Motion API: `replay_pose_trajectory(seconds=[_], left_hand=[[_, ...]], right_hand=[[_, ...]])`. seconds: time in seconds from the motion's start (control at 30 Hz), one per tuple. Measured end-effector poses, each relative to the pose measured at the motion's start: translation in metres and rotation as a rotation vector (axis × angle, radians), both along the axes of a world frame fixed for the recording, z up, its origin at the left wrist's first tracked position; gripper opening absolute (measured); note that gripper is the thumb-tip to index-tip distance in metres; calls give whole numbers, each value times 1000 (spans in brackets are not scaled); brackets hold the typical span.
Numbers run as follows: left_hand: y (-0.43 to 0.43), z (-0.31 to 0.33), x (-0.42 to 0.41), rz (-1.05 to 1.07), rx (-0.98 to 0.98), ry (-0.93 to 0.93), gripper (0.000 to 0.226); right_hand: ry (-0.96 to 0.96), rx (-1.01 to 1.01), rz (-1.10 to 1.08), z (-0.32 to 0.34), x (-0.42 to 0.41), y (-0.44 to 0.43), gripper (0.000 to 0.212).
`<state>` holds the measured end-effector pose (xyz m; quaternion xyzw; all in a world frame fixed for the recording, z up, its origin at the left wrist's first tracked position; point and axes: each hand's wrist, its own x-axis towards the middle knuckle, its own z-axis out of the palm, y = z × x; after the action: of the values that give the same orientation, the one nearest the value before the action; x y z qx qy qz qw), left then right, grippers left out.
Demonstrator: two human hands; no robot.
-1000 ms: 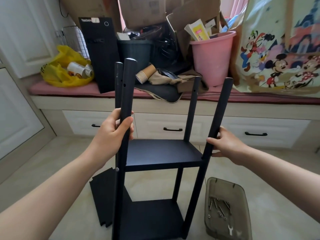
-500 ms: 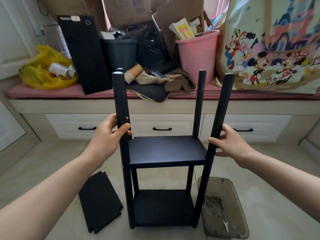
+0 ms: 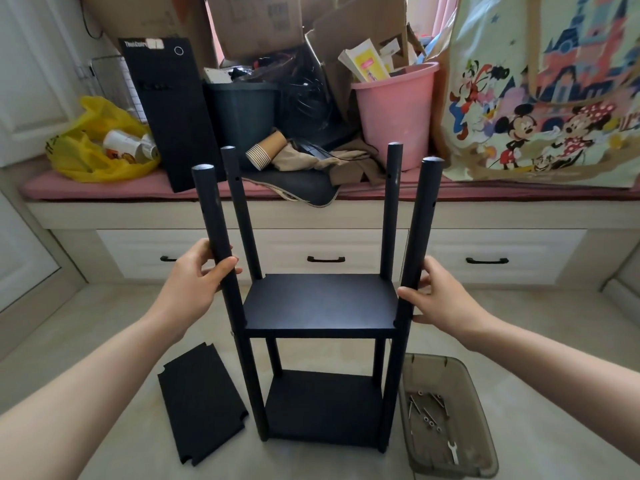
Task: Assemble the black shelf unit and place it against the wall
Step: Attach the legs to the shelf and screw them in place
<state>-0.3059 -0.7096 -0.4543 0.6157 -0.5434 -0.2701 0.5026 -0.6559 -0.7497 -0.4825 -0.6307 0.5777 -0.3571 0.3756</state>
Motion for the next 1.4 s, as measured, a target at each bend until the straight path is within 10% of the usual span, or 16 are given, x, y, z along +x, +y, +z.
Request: replay_pose_trajectory(seconds=[0.47, 0.73, 0.97, 1.2, 1.4], left_hand=[[14, 18, -3, 187, 199, -556, 28], [21, 14, -8, 185, 504, -575, 39], [34, 5, -24, 20, 899, -89, 90], [46, -56, -106, -310, 948, 73, 51], [36, -114, -184, -265, 859, 555, 70]], right_hand=[[73, 69, 118, 3, -2, 8, 27], [110, 142, 204, 3, -6, 12, 17], [147, 225, 344, 14, -13, 15, 20], [95, 203, 385, 30, -21, 15, 25], [189, 98, 373, 29, -20, 18, 19]])
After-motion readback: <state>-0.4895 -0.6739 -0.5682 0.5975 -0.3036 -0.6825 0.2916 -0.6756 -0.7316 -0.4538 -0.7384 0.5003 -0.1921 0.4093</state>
